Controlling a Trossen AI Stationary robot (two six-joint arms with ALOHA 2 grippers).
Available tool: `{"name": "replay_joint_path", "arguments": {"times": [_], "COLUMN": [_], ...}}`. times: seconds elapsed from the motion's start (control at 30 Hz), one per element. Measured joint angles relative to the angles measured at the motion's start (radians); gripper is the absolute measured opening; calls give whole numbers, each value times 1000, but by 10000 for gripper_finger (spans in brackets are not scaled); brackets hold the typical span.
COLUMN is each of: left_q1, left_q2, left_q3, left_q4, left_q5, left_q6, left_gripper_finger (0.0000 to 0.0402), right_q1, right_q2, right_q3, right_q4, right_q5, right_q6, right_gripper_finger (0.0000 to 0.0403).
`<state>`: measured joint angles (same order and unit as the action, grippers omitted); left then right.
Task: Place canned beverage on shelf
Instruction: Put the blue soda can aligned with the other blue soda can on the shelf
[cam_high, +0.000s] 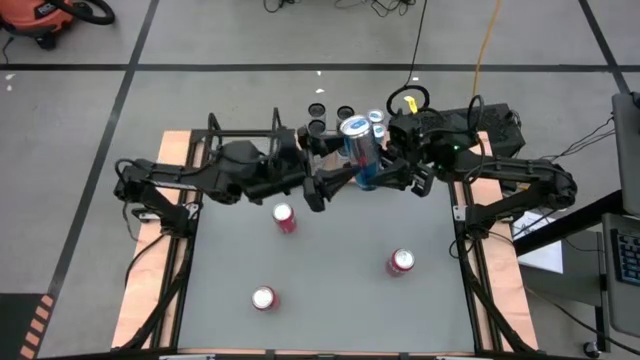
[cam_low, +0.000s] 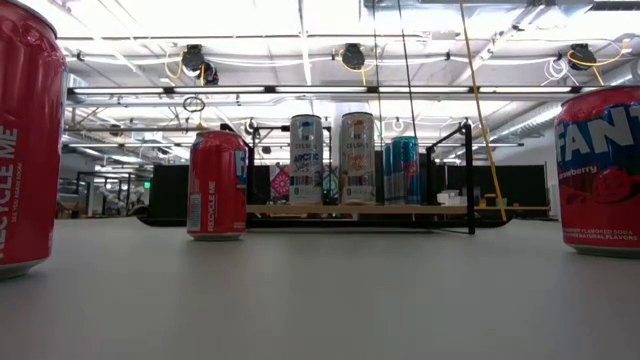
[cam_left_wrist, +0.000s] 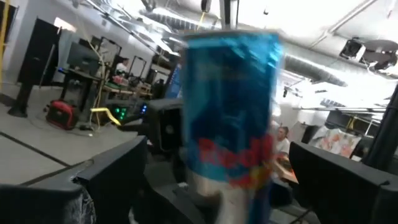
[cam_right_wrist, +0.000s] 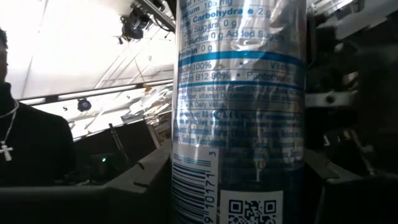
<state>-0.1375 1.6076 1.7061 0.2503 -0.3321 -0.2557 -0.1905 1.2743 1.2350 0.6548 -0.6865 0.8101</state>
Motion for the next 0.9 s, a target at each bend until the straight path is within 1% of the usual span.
{"name": "replay_joint_path", "arguments": {"times": [0.33, 0.4, 0.53, 0.7, 0.8, 0.9], "left_q1": [-4, 1, 18, 22, 22, 19], "left_q2": [10, 10, 24, 49, 50, 54], "left_q3": [0, 0, 0, 0, 0, 0], "left_q4": [5, 2, 6, 6, 5, -3], "left_q5": [8, 17, 28, 25, 15, -8], "left_q6": [-27, -34, -104, -102, -104, -91], "left_gripper_finger": [396, 396, 396, 395, 383, 358], "right_q1": [-34, -34, -32, -33, -32, -33], "right_q2": [0, -1, 0, 0, 0, 0], "right_q3": [0, 0, 0, 0, 0, 0], "right_q4": [-31, -51, -106, -123, -131, -139], "right_q5": [0, 0, 3, 6, 8, 9], "right_q6": [-25, -49, -98, -152, -221, -253], "right_gripper_finger": [196, 196, 196, 196, 196, 196]}}
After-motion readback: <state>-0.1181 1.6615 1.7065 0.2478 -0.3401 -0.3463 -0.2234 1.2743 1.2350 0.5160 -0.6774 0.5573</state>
